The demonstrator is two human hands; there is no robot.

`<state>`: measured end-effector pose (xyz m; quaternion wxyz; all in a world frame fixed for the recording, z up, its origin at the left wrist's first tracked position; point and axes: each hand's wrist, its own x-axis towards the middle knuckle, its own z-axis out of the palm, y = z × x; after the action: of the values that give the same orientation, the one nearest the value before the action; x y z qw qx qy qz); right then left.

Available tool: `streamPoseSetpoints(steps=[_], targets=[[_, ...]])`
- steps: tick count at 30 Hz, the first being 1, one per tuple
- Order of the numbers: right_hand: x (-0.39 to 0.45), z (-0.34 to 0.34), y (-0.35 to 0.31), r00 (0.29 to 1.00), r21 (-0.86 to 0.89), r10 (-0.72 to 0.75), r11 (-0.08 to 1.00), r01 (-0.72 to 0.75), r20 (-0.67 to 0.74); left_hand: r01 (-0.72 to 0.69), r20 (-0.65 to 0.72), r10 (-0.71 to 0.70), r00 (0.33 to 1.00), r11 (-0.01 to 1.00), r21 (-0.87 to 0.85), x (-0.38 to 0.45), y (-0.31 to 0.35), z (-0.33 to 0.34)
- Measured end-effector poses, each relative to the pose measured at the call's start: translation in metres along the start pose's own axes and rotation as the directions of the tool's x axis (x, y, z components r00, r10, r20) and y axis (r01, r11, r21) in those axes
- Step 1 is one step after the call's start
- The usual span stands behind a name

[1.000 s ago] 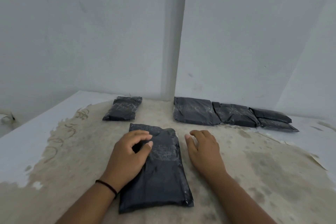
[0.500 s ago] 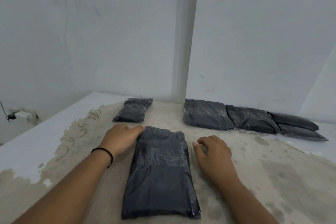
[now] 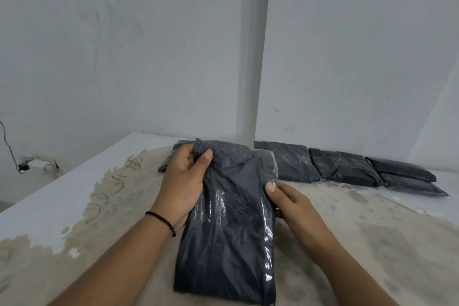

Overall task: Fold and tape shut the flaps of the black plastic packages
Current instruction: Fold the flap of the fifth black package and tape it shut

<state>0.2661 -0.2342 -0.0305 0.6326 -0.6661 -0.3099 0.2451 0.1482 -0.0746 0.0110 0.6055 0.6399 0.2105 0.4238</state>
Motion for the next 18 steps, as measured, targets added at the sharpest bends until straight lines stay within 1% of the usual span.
streamPoseSetpoints(steps=[2, 4, 7, 9, 10, 11, 12, 13, 14, 15, 16, 17, 18], targets=[[-0.005, -0.001, -0.019, 0.993, 0.147, -0.008, 0.989, -0.009, 0.118, -0.033, -0.018, 0.031, 0.999, 0.997, -0.063, -0.006, 0.015, 0.000], [-0.011, -0.001, -0.039, 0.988, 0.200, -0.038, 0.980, 0.008, 0.148, -0.042, -0.012, 0.040, 0.999, 0.986, -0.164, -0.010, 0.029, -0.003], [-0.018, -0.005, -0.066, 0.985, 0.149, -0.103, 0.985, 0.082, 0.138, 0.013, 0.054, 0.008, 0.999, 0.926, -0.378, -0.010, 0.050, -0.008], [-0.024, -0.006, -0.082, 0.981, 0.088, -0.150, 0.986, 0.140, 0.121, 0.034, 0.069, -0.004, 0.998, 0.897, -0.440, -0.009, 0.059, -0.012], [-0.028, -0.006, -0.089, 0.979, 0.060, -0.178, 0.983, 0.173, 0.102, 0.025, 0.039, -0.009, 0.999, 0.902, -0.430, -0.008, 0.060, -0.013], [-0.030, -0.006, -0.095, 0.977, 0.038, -0.204, 0.979, 0.202, 0.063, -0.013, -0.039, -0.001, 0.999, 0.934, -0.356, -0.008, 0.059, -0.012], [-0.032, -0.006, -0.100, 0.974, 0.019, -0.227, 0.974, 0.227, 0.012, -0.077, -0.146, 0.047, 0.988, 0.975, -0.210, -0.011, 0.057, -0.011], [-0.034, -0.007, -0.104, 0.968, -0.003, -0.248, 0.969, 0.248, -0.047, -0.151, -0.242, 0.138, 0.960, 0.988, -0.037, -0.016, 0.053, -0.009], [-0.035, -0.007, -0.108, 0.957, -0.040, -0.270, 0.963, 0.267, -0.107, -0.225, -0.283, 0.242, 0.928, 0.970, 0.090, -0.025, 0.050, -0.005], [-0.037, -0.005, -0.111, 0.941, -0.094, -0.295, 0.955, 0.283, -0.164, -0.288, -0.248, 0.315, 0.916, 0.947, 0.141, -0.036, 0.047, 0.001], [-0.038, -0.003, -0.113, 0.921, -0.168, -0.327, 0.941, 0.295, -0.214, -0.331, -0.150, 0.350, 0.925, 0.934, 0.135, -0.048, 0.044, 0.007], [-0.040, 0.002, -0.114, 0.898, -0.241, -0.362, 0.921, 0.305, -0.248, -0.347, -0.009, 0.349, 0.937, 0.934, 0.089, -0.059, 0.043, 0.013], [-0.042, 0.008, -0.115, 0.882, -0.290, -0.393, 0.903, 0.317, -0.259, -0.321, 0.148, 0.316, 0.937, 0.947, 0.013, -0.067, 0.043, 0.019]])
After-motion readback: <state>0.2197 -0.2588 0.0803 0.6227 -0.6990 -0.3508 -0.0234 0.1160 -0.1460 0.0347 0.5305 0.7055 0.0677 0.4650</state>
